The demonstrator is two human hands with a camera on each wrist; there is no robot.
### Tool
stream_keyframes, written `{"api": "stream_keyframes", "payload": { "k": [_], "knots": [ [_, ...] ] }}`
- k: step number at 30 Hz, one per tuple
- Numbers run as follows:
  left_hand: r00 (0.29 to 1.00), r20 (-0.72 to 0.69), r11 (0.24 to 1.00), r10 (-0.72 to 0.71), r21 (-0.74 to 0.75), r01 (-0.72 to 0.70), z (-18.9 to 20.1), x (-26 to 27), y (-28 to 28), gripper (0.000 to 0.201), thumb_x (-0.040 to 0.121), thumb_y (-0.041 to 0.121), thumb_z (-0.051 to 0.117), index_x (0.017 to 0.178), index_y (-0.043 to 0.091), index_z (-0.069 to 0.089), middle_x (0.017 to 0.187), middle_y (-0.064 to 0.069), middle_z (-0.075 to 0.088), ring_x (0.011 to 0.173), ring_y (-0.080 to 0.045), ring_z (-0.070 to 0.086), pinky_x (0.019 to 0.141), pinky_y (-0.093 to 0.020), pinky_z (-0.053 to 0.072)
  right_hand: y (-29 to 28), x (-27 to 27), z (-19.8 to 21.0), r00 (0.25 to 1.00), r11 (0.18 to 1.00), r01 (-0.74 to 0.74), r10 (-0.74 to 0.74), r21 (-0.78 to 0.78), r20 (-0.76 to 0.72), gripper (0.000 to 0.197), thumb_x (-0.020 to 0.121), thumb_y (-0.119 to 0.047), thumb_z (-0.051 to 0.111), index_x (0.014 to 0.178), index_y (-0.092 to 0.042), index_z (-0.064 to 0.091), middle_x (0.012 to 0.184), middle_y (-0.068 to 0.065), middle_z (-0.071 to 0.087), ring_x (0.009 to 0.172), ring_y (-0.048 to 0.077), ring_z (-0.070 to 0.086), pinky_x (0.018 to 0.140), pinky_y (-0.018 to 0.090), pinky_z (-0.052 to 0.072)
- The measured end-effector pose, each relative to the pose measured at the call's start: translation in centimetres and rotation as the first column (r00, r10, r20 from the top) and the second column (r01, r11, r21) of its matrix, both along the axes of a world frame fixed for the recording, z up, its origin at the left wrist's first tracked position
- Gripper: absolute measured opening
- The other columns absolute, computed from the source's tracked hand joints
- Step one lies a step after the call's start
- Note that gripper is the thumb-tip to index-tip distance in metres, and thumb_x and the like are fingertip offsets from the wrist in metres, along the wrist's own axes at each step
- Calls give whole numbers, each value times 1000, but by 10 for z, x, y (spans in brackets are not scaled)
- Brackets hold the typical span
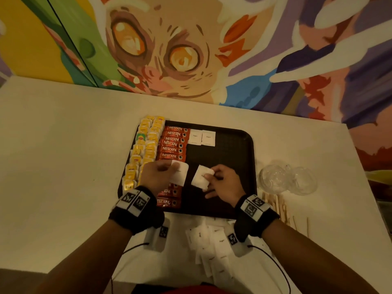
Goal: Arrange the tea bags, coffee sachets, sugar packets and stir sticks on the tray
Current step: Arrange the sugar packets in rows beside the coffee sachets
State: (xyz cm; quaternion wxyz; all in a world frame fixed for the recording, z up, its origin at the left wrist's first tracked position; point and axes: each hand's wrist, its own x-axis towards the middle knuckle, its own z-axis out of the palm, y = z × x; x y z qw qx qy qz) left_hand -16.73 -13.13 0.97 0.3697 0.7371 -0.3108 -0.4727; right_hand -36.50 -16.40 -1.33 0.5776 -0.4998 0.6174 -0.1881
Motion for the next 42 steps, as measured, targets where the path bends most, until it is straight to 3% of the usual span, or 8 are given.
{"api": "stream_keyframes", "payload": {
  "k": [7,13,18,25,29,34,38,42],
  "knots": [
    [976,187,992,-114,77,101,-9,-5,-66,33,92,27,62,120,11,65,128,-7,58,117,-24,53,102,-42,45,-63,2,-3,992,999,-24,27,30,-121,29,95,-8,58,122,-19,53,115,5,59,81,21,72,75,34,62],
    [970,172,969,-170,209,133,-25,-14,-101,37,91,18,60,128,14,59,135,-8,54,121,-27,52,101,-39,47,-94,9,-16,977,997,1,15,76,-212,45,95,-7,60,137,-15,48,120,13,62,79,22,71,73,36,62],
    [930,302,966,-208,213,147,-29,-22,-118,25,90,17,63,113,9,68,116,-6,66,109,-22,59,83,-24,43,-105,10,-22,964,994,72,-48,82,-263,39,92,-11,66,128,-13,52,111,11,65,73,18,71,61,29,61],
    [852,433,951,-293,227,212,-43,-27,-129,14,88,24,67,88,11,71,82,0,65,85,-17,64,74,-25,49,-108,5,-25,964,996,79,-64,49,-258,32,90,-16,70,118,-13,55,103,10,67,69,18,71,56,27,59],
    [804,490,941,-336,209,265,-47,-25,-123,15,88,26,66,93,12,68,92,-2,66,93,-19,62,85,-32,52,-106,5,-25,954,1000,29,-26,6,-298,30,89,-22,70,114,-16,55,97,6,67,70,18,72,62,32,62],
    [615,653,863,-442,123,490,-54,-25,-109,39,89,30,63,126,25,51,129,1,53,126,-23,42,107,-39,36,-98,3,-24,884,970,-177,84,-165,-459,30,88,-27,71,114,-20,58,104,-1,64,90,11,61,76,23,52],
    [215,756,644,-618,330,691,-52,-28,-99,48,92,34,56,138,30,43,146,4,39,139,-27,19,114,-44,24,-89,6,-27,824,924,-325,173,-200,-539,40,86,-21,73,124,-21,60,121,4,52,113,21,54,97,33,50],
    [156,734,599,-661,391,698,-55,-26,-94,49,90,25,60,136,32,46,149,3,33,140,-29,13,114,-46,23,-85,5,-28,800,915,-360,202,-182,-565,44,89,-19,69,131,-19,58,132,6,44,119,22,49,101,30,44]
  ]
}}
